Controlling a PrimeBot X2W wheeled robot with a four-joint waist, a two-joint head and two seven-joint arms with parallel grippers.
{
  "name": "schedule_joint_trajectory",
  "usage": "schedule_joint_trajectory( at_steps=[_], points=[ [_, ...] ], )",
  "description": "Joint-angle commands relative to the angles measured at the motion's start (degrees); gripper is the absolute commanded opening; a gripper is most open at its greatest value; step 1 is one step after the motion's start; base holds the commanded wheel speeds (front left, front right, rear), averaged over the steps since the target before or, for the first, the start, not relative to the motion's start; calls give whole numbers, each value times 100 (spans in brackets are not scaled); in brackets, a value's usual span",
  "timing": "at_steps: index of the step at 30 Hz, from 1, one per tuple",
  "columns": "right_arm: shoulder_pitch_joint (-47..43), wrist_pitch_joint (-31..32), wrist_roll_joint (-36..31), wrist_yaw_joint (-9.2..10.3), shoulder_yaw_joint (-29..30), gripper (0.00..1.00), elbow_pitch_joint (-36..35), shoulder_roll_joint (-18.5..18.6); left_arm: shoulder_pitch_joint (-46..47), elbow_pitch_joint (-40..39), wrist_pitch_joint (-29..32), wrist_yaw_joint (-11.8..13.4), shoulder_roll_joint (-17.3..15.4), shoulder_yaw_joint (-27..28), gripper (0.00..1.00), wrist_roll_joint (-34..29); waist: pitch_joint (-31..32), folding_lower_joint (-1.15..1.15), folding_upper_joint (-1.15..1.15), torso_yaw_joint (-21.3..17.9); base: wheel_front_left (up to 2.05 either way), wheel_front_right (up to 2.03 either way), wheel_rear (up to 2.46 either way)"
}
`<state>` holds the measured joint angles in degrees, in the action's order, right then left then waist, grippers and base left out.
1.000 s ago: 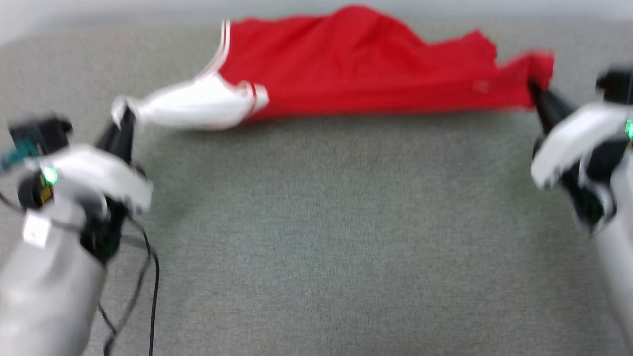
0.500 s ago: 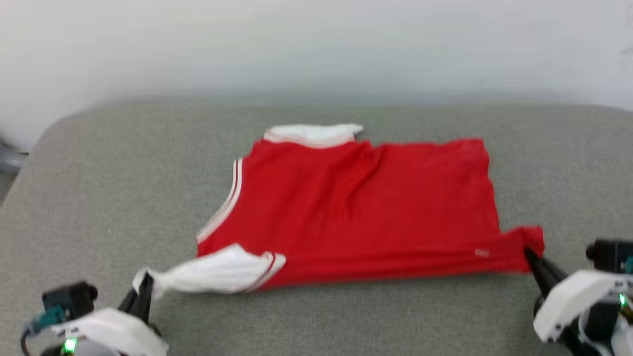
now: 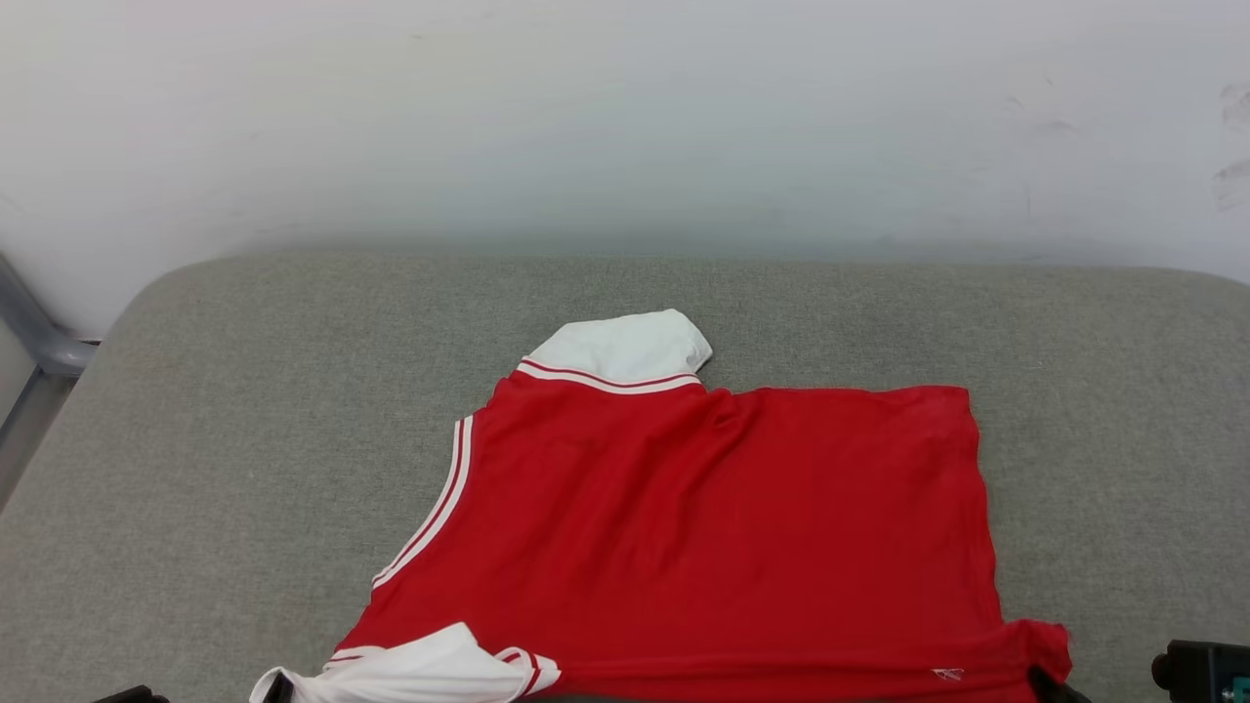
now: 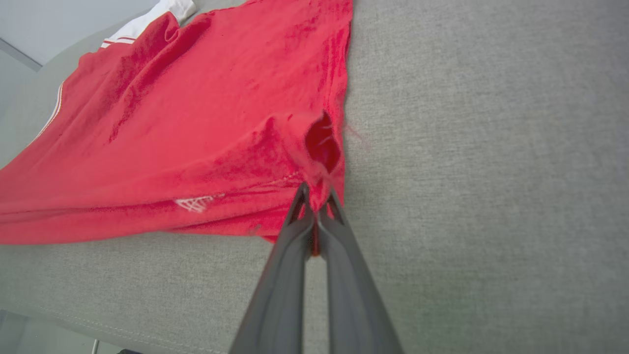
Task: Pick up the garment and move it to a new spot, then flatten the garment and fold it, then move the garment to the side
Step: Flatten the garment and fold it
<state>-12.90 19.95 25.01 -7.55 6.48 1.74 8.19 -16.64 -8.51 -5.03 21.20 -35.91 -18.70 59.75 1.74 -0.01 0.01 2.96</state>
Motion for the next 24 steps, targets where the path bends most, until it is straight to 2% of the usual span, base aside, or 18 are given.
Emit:
schedule_joint_trajectory(
  at_steps=[1, 4, 13, 24],
  points=[
    [-107, 90, -92, 13, 75, 0, -147, -50, 31, -60, 7, 10, -80, 8, 0, -49, 3, 1, -1, 12, 0, 0, 0],
    [-132, 262, -190, 13, 109, 0, -301, -111, 211, -100, 43, -46, -57, -71, 0, -109, -9, 1, -1, 9, 0, 0, 0],
    [437, 874, -598, 10, -70, 0, -619, -125, 1417, 556, 31, -569, 269, -448, 0, -382, -384, 1, -1, -115, 0, 0, 0],
    [1403, 633, -874, 10, -298, 0, -164, 76, 2800, 1926, -235, -1328, 841, -597, 0, -409, -1249, 1, -1, -85, 0, 0, 0]
  ],
)
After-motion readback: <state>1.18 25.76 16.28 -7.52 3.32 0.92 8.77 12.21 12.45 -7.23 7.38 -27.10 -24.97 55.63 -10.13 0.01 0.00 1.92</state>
